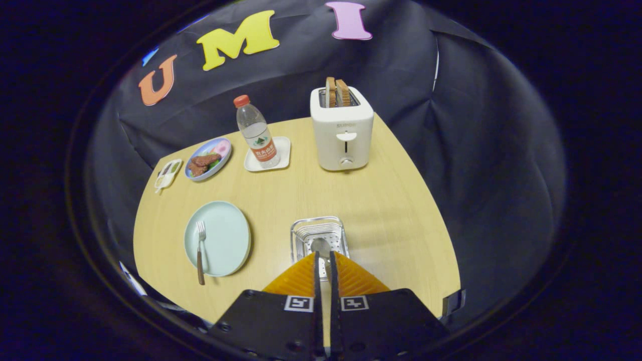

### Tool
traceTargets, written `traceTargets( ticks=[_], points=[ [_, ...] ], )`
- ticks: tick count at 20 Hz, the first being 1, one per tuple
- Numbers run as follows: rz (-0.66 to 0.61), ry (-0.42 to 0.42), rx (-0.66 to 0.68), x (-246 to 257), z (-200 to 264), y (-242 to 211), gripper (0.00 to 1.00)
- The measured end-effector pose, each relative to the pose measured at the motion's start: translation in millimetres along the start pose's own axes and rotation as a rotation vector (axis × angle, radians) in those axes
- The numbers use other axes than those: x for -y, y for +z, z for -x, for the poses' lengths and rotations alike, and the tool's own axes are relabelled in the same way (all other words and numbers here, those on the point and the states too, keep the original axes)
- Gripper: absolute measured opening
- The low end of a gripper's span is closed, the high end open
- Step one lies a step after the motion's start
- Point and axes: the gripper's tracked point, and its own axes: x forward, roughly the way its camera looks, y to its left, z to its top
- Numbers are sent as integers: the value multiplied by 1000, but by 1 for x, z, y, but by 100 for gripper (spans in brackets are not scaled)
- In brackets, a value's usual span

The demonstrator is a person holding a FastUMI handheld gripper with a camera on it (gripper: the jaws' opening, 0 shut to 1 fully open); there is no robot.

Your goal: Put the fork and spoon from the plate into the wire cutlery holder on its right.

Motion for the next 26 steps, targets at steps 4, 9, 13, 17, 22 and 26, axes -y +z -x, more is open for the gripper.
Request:
traceTargets(
  ticks=[4,9,13,17,22,26],
  points=[
    [0,12,31,-9,5,6,28],
    [40,44,88,-27,14,6,45],
    [101,71,109,-55,17,-2,83],
    [147,66,116,-88,9,-12,98],
    [187,92,107,-145,-7,-34,97],
    [201,120,89,-192,-29,-57,97]
  ],
)
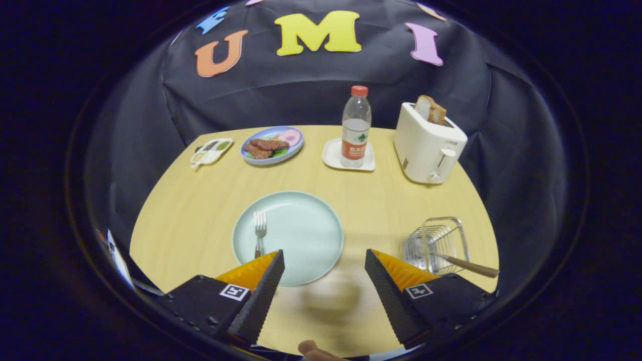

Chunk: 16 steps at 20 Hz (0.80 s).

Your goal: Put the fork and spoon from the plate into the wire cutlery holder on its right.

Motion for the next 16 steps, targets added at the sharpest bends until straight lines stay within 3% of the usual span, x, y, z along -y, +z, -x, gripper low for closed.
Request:
traceTargets(
  ticks=[6,9,11,16],
  points=[
    [50,61,10,-59,-33,-21,94],
    [35,93,38,-79,-50,-25,82],
    [15,106,45,-86,-61,-30,80],
    [-3,123,46,-99,-76,-38,53]
  ],
)
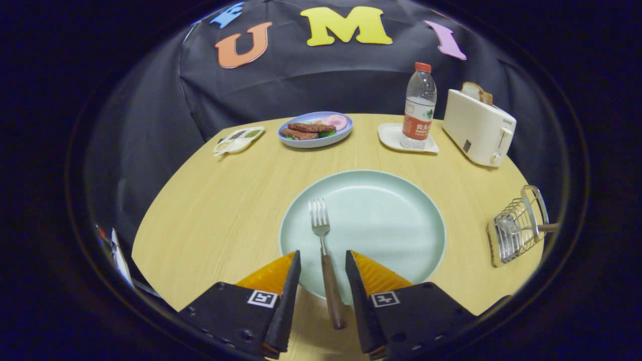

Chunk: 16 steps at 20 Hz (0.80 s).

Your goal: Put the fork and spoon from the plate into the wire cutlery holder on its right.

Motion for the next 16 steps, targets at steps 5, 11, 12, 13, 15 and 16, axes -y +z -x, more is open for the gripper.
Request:
traceTargets(
  ticks=[5,11,12,13,15,16],
  points=[
    [15,-39,0,6,-10,-2,21],
    [-5,-16,-34,4,-8,-8,7],
    [-7,-22,-43,6,-8,-9,7],
    [-4,-23,-56,7,-6,-9,4],
    [9,-10,-65,7,5,-6,1],
    [16,-16,-68,11,12,-4,1]
  ],
)
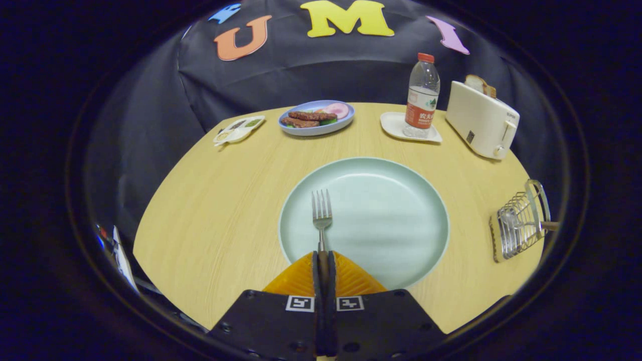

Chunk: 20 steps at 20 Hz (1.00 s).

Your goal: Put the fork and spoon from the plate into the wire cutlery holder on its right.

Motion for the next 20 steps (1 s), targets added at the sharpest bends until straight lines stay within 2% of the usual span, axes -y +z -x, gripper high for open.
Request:
traceTargets(
  ticks=[6,12,20],
  points=[
    [36,4,22,33,50,27,1],
    [54,-49,79,108,92,56,1],
    [-21,-102,35,204,130,59,1]
  ],
)
